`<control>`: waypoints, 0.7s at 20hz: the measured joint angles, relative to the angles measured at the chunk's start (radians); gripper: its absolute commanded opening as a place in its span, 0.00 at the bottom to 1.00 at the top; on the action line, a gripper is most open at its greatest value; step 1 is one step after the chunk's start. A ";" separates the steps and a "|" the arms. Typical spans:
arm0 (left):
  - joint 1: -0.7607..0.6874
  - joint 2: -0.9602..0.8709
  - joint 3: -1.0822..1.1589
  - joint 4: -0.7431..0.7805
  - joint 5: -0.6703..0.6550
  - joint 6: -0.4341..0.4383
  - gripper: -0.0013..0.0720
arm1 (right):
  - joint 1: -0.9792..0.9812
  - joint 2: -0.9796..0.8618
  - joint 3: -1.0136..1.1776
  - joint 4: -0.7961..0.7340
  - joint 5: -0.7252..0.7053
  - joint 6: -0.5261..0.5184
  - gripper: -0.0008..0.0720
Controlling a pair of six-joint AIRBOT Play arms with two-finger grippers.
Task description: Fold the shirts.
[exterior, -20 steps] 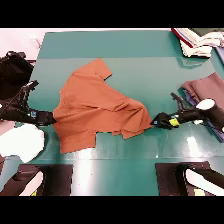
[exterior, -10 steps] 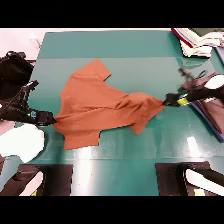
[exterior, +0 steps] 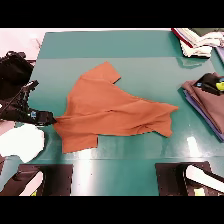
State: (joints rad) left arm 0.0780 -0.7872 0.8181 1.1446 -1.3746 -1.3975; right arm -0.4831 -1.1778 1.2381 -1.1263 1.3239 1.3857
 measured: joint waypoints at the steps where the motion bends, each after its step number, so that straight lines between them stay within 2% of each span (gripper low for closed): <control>1: 0.000 0.000 0.000 0.000 0.000 0.000 0.05 | -0.027 0.010 -0.020 0.002 0.036 -0.010 0.66; 6: 0.000 0.000 0.000 -0.002 0.035 0.000 0.05 | -0.092 0.087 -0.315 0.008 0.127 -0.045 0.66; 11: 0.000 0.000 0.000 -0.005 0.052 0.000 0.05 | 0.003 0.141 -0.595 0.039 0.096 -0.062 0.65; 12: 0.000 0.000 0.000 -0.005 0.053 0.000 0.05 | 0.029 0.143 -0.629 0.051 0.083 -0.063 0.61; 14: 0.000 0.000 0.000 -0.005 0.055 0.000 0.05 | 0.077 0.133 -0.670 0.072 0.058 -0.064 0.60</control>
State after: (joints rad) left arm 0.0780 -0.7872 0.8181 1.1400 -1.3201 -1.3975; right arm -0.4065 -1.0447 0.5678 -1.0538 1.3819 1.3216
